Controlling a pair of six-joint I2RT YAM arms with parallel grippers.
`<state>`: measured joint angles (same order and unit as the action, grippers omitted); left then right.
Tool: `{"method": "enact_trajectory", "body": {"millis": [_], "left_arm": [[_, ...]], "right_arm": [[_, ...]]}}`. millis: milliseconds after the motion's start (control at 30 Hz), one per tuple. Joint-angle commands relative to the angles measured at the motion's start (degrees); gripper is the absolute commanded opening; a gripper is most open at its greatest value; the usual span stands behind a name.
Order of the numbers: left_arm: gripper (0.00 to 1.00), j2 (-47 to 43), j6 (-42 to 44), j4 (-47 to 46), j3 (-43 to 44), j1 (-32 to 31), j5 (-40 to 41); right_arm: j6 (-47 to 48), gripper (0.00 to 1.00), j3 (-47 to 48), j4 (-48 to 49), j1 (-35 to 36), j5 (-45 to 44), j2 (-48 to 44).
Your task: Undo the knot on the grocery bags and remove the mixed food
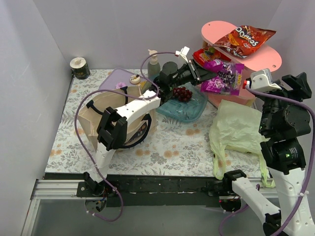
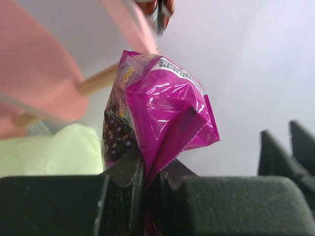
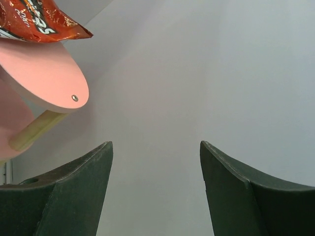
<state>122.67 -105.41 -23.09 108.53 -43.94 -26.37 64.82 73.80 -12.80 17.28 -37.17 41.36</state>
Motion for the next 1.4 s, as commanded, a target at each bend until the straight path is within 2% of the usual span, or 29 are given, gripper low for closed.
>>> {"method": "enact_trajectory", "body": {"millis": [0,67,200,433,567,633,833,967,1233,1367], "left_arm": [[0.00,2.9,-10.7,-4.3,9.5,-1.1,8.7],[0.00,5.9,-13.5,-1.5,13.0,-1.8,11.9],[0.00,8.1,-14.4,-0.9,15.0,-2.2,11.8],[0.00,5.3,-13.9,-6.2,7.8,-2.5,7.2],[0.00,4.8,-11.4,-10.1,6.9,-2.5,4.2],[0.00,4.6,-12.0,-9.3,7.2,-2.6,4.8],[0.00,9.9,-13.1,-4.1,16.0,-3.4,10.2],[0.00,13.2,-18.2,-0.1,19.2,-3.7,12.3],[0.00,19.4,-19.0,-1.1,27.0,-3.9,13.4],[0.00,21.7,-18.3,-2.7,30.2,-3.9,15.2]], "right_arm": [[-0.1,0.77,-0.9,5.0,-1.8,-0.5,1.1],[-0.4,0.77,0.0,4.9,-2.1,-0.2,2.2],[-0.5,0.77,2.0,4.4,-2.2,1.2,3.3],[-1.4,0.77,1.0,6.3,-2.2,1.5,3.6],[-1.4,0.77,0.3,8.2,-2.2,1.1,3.9],[-1.4,0.77,0.6,8.5,-2.2,1.2,4.3],[-1.4,0.77,1.2,9.5,-2.3,2.1,6.0],[-1.3,0.77,1.7,9.3,-2.3,2.5,6.5],[-1.5,0.76,6.6,7.4,-2.3,2.4,9.0],[-3.6,0.76,8.4,0.0,-2.4,5.3,9.3]]}}
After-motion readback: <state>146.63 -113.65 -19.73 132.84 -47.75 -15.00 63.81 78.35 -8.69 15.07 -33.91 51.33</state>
